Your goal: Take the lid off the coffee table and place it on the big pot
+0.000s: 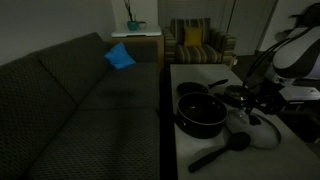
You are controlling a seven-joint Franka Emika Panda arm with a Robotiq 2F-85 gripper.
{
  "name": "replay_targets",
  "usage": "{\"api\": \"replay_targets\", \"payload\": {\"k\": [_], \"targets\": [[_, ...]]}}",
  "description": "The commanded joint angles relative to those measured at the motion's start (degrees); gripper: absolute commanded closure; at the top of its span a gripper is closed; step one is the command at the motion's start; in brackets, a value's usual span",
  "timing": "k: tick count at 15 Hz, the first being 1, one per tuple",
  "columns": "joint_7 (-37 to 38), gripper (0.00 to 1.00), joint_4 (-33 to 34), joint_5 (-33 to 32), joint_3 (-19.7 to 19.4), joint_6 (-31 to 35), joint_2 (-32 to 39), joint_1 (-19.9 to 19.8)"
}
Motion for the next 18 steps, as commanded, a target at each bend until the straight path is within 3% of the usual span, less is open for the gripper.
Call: {"api": "replay_targets", "payload": {"k": [1,12,18], "targets": [[-1.9,0.0,4.8,0.6,0.8,-0.6,3.8,-1.0],[-1.6,0.0,17.9,0.9,0.7,-5.0,12.4,-0.6],[2.4,0.0,17.8,1.7,-1.7,-7.2,11.9,1.3]]}}
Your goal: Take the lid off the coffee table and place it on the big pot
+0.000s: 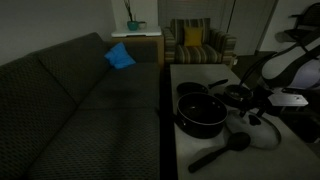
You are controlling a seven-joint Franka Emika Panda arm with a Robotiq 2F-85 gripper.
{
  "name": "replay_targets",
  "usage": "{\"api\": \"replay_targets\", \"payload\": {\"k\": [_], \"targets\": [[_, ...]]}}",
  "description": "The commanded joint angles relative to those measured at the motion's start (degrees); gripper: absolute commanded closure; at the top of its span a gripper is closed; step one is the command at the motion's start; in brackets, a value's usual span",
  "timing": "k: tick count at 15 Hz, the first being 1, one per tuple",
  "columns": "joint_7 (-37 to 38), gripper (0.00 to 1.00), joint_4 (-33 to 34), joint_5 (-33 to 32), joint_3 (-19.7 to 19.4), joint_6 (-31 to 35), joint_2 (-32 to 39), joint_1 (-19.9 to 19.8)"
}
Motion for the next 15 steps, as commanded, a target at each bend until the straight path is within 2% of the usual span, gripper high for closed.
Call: {"api": "replay_targets", "payload": {"k": [1,15], "targets": [[1.7,0.0,0.5,1.6,-1.6,-2.7,0.0,1.2],[1.3,0.0,-0.9,3.0,-0.7,-2.0,0.2,0.1]]}}
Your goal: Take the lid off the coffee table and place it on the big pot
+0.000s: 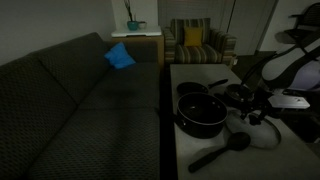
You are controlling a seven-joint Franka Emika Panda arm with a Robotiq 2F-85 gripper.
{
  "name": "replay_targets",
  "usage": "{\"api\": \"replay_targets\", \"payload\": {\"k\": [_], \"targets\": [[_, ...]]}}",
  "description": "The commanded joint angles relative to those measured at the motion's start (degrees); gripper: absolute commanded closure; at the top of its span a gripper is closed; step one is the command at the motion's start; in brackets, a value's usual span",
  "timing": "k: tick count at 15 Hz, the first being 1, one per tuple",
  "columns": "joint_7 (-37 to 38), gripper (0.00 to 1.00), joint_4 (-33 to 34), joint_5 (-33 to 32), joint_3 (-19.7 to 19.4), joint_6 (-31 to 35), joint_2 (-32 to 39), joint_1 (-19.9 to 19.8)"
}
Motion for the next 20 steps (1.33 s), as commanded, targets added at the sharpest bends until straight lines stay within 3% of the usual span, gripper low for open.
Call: {"api": "replay_targets", "payload": {"k": [1,6,7,8,16,20], "targets": [[-0.8,0.0,-0.6,1.8,0.2,-1.0,0.0,-0.6],[-0.6,0.0,-0.8,1.9,-0.1,-1.3,0.0,-0.5],[-0.7,0.09,-0.8,1.9,0.0,-1.3,0.0,-0.5],[-0.9,0.28,-0.5,1.9,0.0,-1.5,0.0,-0.7],[-1.0,0.84,0.1,1.8,-0.1,-2.3,-0.1,-0.8],[-1.1,0.86,0.2,1.8,-0.1,-2.2,-0.1,-1.0]]}}
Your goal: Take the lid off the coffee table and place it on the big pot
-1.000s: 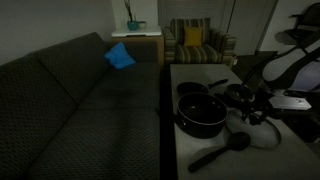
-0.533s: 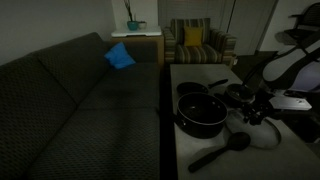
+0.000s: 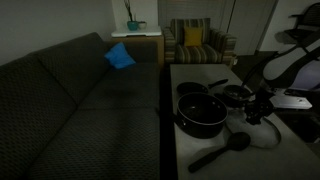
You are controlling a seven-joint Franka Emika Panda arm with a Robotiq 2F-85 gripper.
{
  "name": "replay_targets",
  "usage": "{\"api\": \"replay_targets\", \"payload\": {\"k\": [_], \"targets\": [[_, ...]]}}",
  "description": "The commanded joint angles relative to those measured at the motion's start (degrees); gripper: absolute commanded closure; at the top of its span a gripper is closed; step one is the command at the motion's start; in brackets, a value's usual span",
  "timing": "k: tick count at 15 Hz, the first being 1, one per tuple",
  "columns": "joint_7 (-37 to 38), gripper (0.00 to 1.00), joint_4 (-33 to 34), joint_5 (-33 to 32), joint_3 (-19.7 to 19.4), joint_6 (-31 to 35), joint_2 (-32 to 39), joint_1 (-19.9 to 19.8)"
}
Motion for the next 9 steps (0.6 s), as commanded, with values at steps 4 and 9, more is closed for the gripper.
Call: {"api": "replay_targets", "payload": {"k": [4,9], "targets": [[-0.8,0.86,0.6,1.3,-0.3,-1.5,0.0,-0.2],[-0.5,0.86,1.1,1.0,-0.8,-0.7,0.0,0.2]]}}
